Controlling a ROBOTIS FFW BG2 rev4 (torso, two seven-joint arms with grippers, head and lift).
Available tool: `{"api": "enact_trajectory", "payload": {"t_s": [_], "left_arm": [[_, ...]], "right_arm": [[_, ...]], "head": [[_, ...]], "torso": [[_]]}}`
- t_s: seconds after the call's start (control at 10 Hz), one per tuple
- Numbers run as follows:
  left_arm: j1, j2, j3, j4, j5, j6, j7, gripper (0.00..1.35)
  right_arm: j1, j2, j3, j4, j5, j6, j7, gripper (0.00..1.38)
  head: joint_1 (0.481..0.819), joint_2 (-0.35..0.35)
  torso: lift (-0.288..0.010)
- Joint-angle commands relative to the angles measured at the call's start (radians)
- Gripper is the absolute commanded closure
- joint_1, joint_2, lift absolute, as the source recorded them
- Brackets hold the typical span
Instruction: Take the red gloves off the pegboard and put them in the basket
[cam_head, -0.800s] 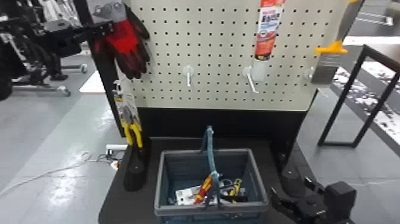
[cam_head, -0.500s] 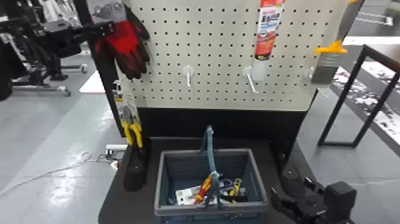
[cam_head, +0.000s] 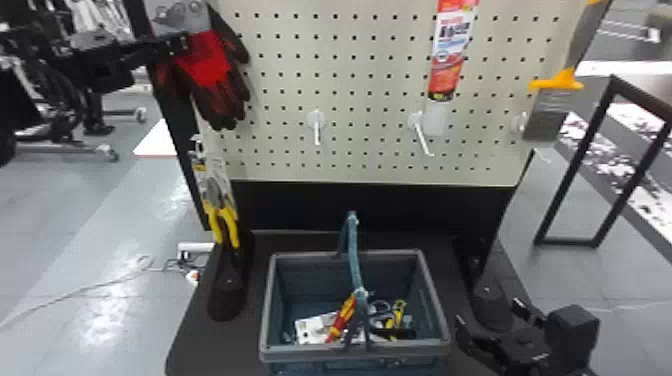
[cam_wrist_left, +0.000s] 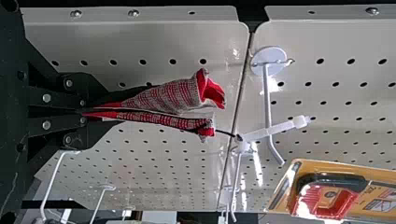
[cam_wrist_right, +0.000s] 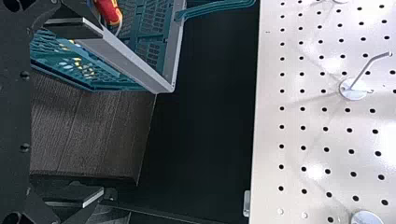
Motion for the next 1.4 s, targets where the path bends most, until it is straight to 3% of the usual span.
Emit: {"api": "enact_trajectory", "payload": {"t_s": [0.0,0.6,1.0,1.1,1.3], "left_arm": [[0.013,0.001,0.007,-0.04,0.001,0.016,0.007,1.13],[0.15,-0.042,0.098,-0.291,0.021,0.142,0.085,1.13],[0.356,-0.145,0.242,-0.48,0.105,0.186,0.233,1.13],[0.411,-0.183,0.276,-0.503,0.162,0.188,0.299,1.13],[0.501,-0.26,0.32,-0.517,0.225,0.154,0.34,1.13]], "right_arm": [[0.0,-0.001,0.0,0.001,-0.001,0.002,0.0,0.12],[0.0,-0.003,0.0,0.004,-0.006,0.011,0.0,0.12],[0.0,-0.006,0.003,0.004,-0.005,0.019,0.0,0.12],[0.002,-0.009,0.005,0.003,-0.006,0.02,0.0,0.12],[0.002,-0.011,0.005,0.001,-0.006,0.022,0.0,0.12]], "head": [[0.549,0.0],[0.549,0.0],[0.549,0.0],[0.549,0.0],[0.549,0.0]], "torso": [[-0.1],[-0.1],[-0.1],[-0.1],[-0.1]]}}
